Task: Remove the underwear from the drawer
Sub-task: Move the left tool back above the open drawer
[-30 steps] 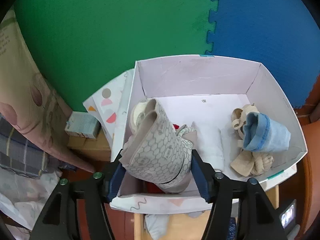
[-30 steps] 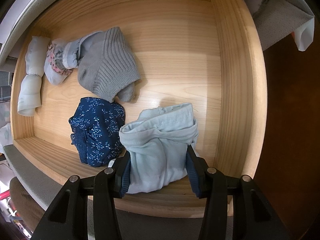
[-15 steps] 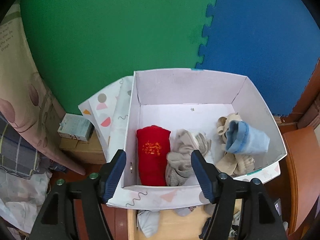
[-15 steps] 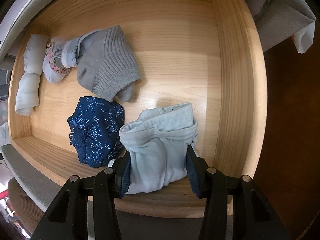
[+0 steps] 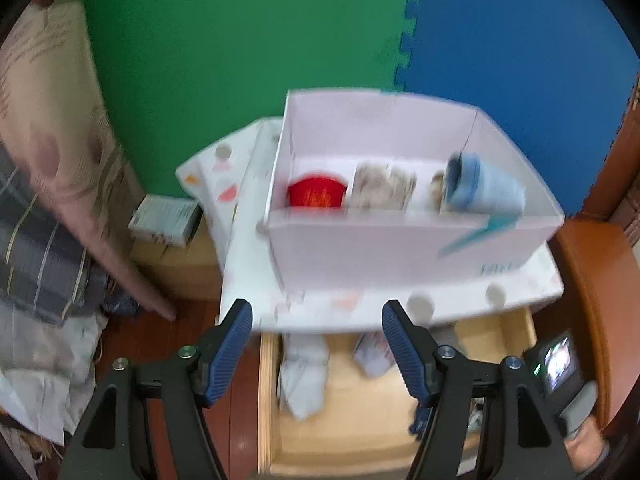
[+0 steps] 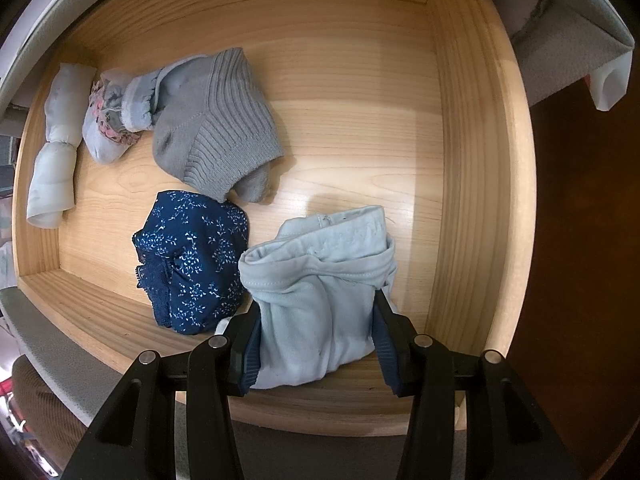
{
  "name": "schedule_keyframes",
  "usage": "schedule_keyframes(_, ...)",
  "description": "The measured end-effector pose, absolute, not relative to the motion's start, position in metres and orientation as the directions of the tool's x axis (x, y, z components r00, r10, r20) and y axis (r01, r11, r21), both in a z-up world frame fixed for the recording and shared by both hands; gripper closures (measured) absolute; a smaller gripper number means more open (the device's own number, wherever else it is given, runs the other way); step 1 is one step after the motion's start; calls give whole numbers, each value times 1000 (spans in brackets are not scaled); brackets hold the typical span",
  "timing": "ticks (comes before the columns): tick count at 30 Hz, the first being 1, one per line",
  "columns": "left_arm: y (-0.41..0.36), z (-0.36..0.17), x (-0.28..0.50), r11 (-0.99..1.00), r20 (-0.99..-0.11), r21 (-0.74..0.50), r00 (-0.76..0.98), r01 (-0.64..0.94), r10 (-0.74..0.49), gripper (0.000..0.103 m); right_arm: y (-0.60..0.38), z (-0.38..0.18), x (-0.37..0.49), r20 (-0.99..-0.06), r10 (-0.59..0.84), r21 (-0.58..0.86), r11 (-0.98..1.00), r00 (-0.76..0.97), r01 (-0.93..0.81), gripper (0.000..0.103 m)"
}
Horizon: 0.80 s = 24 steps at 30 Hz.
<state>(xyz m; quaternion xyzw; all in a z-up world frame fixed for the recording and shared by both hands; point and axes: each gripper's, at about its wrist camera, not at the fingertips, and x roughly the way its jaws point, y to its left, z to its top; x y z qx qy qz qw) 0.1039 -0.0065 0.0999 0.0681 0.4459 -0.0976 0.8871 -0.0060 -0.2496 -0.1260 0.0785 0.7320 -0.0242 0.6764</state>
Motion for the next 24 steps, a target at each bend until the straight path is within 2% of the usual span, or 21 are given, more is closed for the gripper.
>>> schedule_keyframes(10,2,25,55,972,-820,111,571,205,-27,34,-252,-121,-8,-996,81,74,987,-42,145,58)
schedule_keyframes(24,5,-27,48,984,-879,23,471,179,-66,34,-247,-103,-18,-998,59,62,988,22,139,59)
